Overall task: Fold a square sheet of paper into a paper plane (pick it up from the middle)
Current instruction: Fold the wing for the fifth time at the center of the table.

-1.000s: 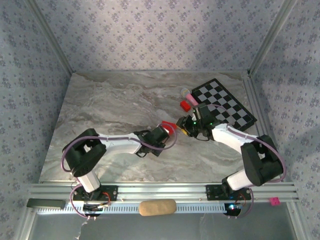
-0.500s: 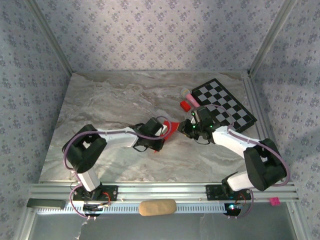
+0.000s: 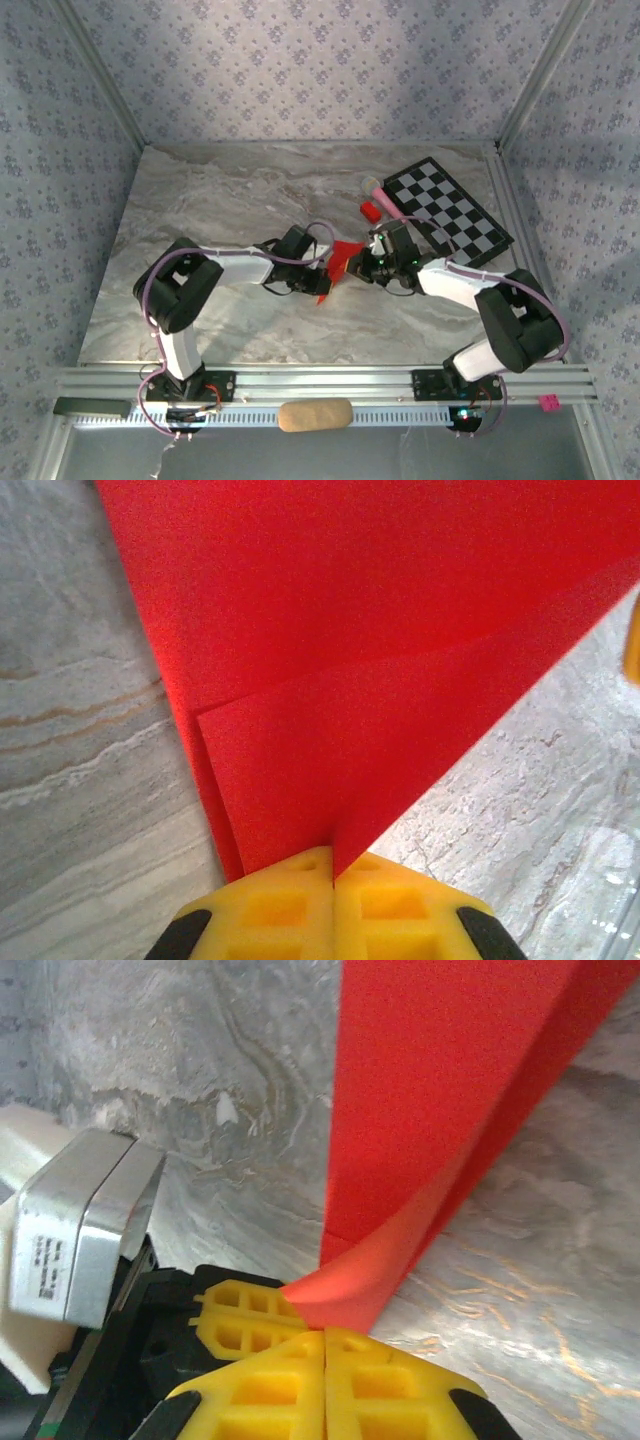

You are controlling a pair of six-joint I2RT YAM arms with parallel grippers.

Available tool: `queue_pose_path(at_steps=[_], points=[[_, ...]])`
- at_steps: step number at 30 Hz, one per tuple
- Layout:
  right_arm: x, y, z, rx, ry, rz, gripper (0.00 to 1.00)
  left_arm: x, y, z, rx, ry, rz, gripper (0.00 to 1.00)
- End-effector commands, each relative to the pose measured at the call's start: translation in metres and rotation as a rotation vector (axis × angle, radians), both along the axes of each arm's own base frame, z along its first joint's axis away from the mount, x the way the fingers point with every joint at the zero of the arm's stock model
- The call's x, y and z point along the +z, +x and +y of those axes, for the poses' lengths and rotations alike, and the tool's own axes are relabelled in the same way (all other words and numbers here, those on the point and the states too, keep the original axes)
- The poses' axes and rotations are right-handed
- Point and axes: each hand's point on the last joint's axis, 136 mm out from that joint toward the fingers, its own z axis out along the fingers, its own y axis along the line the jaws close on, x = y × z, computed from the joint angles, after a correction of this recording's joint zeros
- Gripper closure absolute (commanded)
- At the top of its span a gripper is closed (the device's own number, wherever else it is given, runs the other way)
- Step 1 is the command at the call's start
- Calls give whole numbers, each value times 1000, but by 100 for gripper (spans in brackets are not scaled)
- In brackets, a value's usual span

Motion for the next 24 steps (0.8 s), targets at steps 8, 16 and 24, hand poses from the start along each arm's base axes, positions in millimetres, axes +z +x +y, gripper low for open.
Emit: queue_pose_path(at_steps=[8, 16, 24], points=[[-6, 8, 21, 43, 65, -20, 95, -1, -7, -6, -3, -109, 128, 100], [-16, 23, 16, -2, 30, -12, 95, -2, -9, -9, -3, -134, 172, 100], [-26, 31, 7, -49, 9, 3, 94, -4, -11, -7, 34, -174, 219, 100]])
